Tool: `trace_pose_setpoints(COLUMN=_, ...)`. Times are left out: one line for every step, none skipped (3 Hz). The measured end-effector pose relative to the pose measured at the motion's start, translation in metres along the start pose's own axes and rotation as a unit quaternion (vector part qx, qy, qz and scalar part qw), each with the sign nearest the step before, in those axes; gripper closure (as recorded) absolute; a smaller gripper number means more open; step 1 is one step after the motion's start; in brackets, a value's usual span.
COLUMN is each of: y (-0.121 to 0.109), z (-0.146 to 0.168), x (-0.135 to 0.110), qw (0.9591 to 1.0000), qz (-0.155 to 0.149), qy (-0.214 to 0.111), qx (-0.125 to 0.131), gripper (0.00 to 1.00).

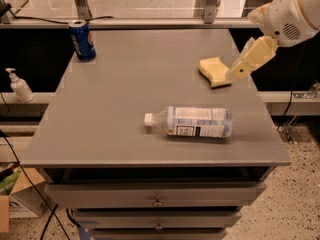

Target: Move sponge near pepsi can

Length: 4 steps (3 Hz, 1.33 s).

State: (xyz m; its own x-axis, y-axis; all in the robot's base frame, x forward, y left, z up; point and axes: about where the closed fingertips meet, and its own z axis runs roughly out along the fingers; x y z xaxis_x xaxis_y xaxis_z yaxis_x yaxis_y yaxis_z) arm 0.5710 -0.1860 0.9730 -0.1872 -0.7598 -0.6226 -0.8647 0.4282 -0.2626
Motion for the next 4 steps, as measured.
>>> trace_pose_setpoints(y=-0.023, z=0.026, x=0.005, qw=0.9994, qz=0.029, qy=-0.015, qx=0.014, gripper=0.00)
trace_pose_setpoints(y=-0.049, z=0.056, x=0.012, qw=0.9980, qz=0.053, qy=-0.026, qx=0.024, gripper=0.00)
trace_pose_setpoints(y=-0.068, z=0.083, x=0.026, qw=0.9957, qz=0.081, qy=-0.029, qx=0.032, gripper=0.00)
trace_pose_setpoints(y=-0.079, z=0.107, x=0.049, qw=0.9915, qz=0.121, qy=-0.031, qx=0.034, gripper=0.00)
